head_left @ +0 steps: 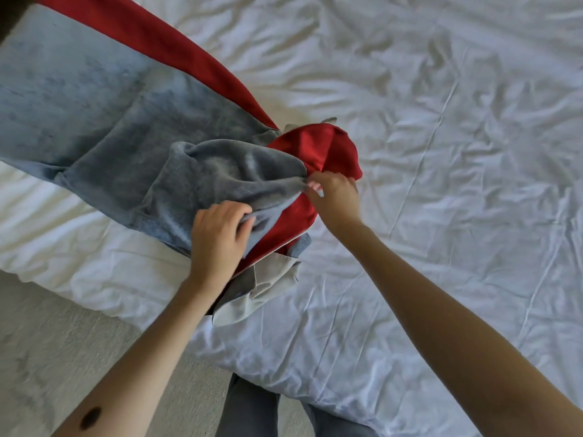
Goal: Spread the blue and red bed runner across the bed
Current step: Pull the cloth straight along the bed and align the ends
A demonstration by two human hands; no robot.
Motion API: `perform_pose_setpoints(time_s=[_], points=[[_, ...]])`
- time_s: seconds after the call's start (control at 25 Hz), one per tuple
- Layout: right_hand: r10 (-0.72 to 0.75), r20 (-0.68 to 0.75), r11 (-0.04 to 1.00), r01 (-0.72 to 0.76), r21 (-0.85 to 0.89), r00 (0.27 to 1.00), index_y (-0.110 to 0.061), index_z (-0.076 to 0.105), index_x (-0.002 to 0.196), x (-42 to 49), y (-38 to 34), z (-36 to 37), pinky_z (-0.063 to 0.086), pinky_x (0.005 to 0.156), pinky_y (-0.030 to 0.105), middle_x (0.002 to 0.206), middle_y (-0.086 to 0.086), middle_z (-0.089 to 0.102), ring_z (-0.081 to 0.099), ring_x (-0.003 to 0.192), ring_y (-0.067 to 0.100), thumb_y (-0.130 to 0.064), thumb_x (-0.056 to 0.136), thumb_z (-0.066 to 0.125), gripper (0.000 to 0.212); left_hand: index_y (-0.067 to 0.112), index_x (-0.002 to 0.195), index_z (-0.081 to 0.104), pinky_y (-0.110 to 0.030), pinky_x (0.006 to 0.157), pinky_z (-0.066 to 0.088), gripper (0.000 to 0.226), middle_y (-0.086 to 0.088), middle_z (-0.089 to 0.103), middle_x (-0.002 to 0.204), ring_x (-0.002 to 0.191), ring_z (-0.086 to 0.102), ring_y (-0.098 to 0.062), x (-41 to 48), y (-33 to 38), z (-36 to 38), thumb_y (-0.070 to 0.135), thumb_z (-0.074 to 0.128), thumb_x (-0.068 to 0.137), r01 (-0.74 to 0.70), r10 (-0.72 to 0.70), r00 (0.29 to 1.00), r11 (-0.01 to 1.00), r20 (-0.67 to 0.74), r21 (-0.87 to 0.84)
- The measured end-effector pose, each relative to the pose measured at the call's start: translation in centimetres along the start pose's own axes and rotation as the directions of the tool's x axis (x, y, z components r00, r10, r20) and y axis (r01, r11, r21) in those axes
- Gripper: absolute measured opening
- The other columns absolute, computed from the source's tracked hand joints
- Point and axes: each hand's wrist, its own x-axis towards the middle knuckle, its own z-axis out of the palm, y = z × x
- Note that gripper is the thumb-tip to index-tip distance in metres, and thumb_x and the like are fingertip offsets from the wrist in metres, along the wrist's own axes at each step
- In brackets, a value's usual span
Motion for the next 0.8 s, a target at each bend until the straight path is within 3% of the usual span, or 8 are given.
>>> perform_pose_setpoints(time_s=[0.16,0.28,0.48,0.64,0.72,0.8], points=[[-0.119,-0.13,0.991,0.126,0.044,0.984,-0.014,0.067,0.09,4.2,-5.0,-1.3,0.036,0.085,0.037,0.091,0.006,0.068,0.058,0.091,0.027,-0.02,0.086,0.055,0.014,0.004,0.093,0.062,-0.046,0.07,0.05,0.012,-0.015,0.067,0.086,0.077,0.061,-0.033,3.2,-3.0,-2.6,0.014,0.056,0.088,0.108,-0.122,0.977,0.991,-0.177,-0.085],[-0.212,-0.161,0.975,0.219,0.027,0.964,-0.016,0.067,0.096,7.0,-9.5,-1.0,0.036,0.086,0.035,0.098,0.005,0.067,0.057,0.096,0.027,-0.02,0.087,0.053,0.017,0.003,0.093,0.06,-0.044,0.071,0.047,0.012,-0.017,0.066,0.087,0.079,0.059,-0.034,4.8,-6.1,-3.9,0.011,0.055,0.086,0.17,-0.182,0.954,0.983,-0.24,-0.07],[-0.288,-0.063,0.954,0.28,-0.105,0.956,-0.02,0.065,0.104,8.9,-13.3,2.6,0.034,0.089,0.035,0.11,0.003,0.063,0.054,0.106,0.025,-0.025,0.091,0.05,0.021,0.002,0.096,0.061,-0.05,0.076,0.049,0.014,-0.02,0.067,0.092,0.086,0.06,-0.04,5.2,-12.1,-4.4,0.008,0.057,0.084,0.253,-0.251,0.958,0.967,-0.142,-0.002],[-0.286,0.003,0.95,0.284,-0.126,0.958,-0.019,0.064,0.105,8.7,-13.4,4.8,0.033,0.089,0.035,0.107,0.004,0.064,0.054,0.106,0.026,-0.027,0.091,0.051,0.021,0.004,0.096,0.062,-0.049,0.076,0.049,0.014,-0.019,0.068,0.093,0.086,0.059,-0.04,4.8,-14.0,-3.8,0.009,0.058,0.084,0.27,-0.267,0.962,0.96,-0.054,0.066],[-0.297,-0.01,0.95,0.295,-0.103,0.955,-0.02,0.064,0.105,7.9,-12.4,4.6,0.032,0.088,0.036,0.105,0.003,0.064,0.054,0.105,0.026,-0.03,0.089,0.054,0.022,0.005,0.1,0.06,-0.048,0.081,0.045,0.019,-0.018,0.066,0.098,0.093,0.056,-0.04,4.5,-13.3,-3.4,0.009,0.057,0.082,0.28,-0.274,0.959,0.955,-0.068,0.095],[-0.295,-0.106,0.955,0.289,-0.069,0.95,-0.019,0.065,0.105,6.4,-10.3,3.6,0.033,0.085,0.037,0.104,0.004,0.065,0.054,0.102,0.027,-0.031,0.087,0.057,0.023,0.008,0.104,0.057,-0.045,0.085,0.042,0.024,-0.014,0.062,0.104,0.101,0.053,-0.036,3.6,-11.4,-2.8,0.013,0.057,0.081,0.202,-0.191,0.977,0.97,-0.093,0.136]])
